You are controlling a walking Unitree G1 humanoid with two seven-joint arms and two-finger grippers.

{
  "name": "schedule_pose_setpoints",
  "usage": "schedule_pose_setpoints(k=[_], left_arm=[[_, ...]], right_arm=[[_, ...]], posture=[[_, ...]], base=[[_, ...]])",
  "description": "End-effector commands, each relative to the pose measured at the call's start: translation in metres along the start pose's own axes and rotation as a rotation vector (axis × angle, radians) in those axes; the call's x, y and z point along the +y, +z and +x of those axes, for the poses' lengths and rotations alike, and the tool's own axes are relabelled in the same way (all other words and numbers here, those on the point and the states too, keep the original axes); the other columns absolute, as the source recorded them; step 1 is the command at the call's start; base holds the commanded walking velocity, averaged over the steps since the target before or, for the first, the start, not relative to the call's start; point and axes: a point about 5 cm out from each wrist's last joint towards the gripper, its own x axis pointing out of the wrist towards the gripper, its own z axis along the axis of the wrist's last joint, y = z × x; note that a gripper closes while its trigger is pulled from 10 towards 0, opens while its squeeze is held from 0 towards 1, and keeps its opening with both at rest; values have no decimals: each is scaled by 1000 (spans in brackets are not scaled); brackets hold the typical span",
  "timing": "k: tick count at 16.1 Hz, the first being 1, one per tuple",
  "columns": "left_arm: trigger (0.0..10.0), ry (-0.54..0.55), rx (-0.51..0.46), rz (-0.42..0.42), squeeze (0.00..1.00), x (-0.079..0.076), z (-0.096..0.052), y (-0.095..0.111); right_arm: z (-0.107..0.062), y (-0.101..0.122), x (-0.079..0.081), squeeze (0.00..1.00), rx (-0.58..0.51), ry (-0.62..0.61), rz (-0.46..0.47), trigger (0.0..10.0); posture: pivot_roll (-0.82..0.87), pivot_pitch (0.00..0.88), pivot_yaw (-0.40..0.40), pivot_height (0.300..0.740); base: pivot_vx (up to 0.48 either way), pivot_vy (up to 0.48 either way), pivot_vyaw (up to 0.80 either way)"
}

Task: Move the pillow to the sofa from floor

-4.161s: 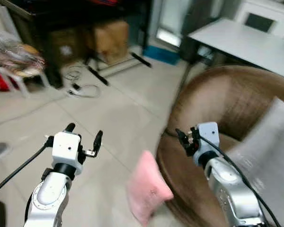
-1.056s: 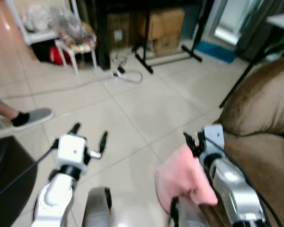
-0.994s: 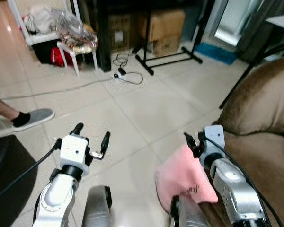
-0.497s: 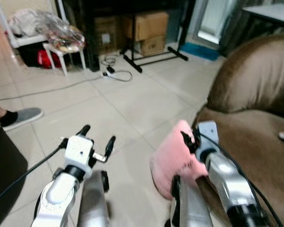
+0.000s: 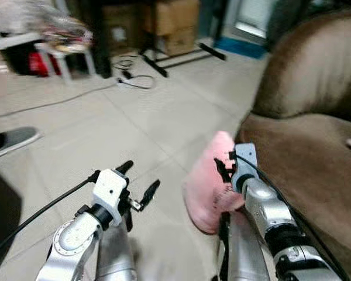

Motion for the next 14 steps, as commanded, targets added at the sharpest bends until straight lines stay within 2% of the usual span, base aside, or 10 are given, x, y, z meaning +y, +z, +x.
schedule_pose_setpoints(k=[1,3,4,5,8,10,12,14], left_arm=[[10000,-32,-10,-2,0,-3,0,5],[10000,-65,10,1,0,-5,-4,3],[10000,-86,20,-4,0,-7,-6,3],[10000,-112,29,-12,0,-9,-9,2],[10000,-177,62,-34,0,-14,-16,2],[10000,-183,69,-32,0,-14,-18,3],[10000,-198,86,-19,0,-16,-25,7],[10000,-193,91,-14,0,-17,-31,10]], right_arm=[[3,6,-2,1000,-15,-17,-13,10000],[9,6,-4,1000,13,-90,-60,10000],[11,5,-5,624,28,-109,-69,10000],[12,4,-4,0,47,-113,-75,10000],[15,-9,4,0,140,-103,-102,10000],[16,-10,6,0,150,-132,-127,10000],[18,0,3,0,105,-206,-160,10000],[20,10,4,0,40,-210,-164,10000]], posture=[[21,62,-51,454],[26,88,-49,454],[29,95,-49,454],[31,103,-49,454],[40,143,-44,454],[46,158,-45,454],[84,239,-62,454],[93,271,-69,454]], base=[[0,0,0],[0,0,0],[0,0,0],[0,0,0],[0,0,0],[0,0,0],[0,0,0],[0,0,0]])
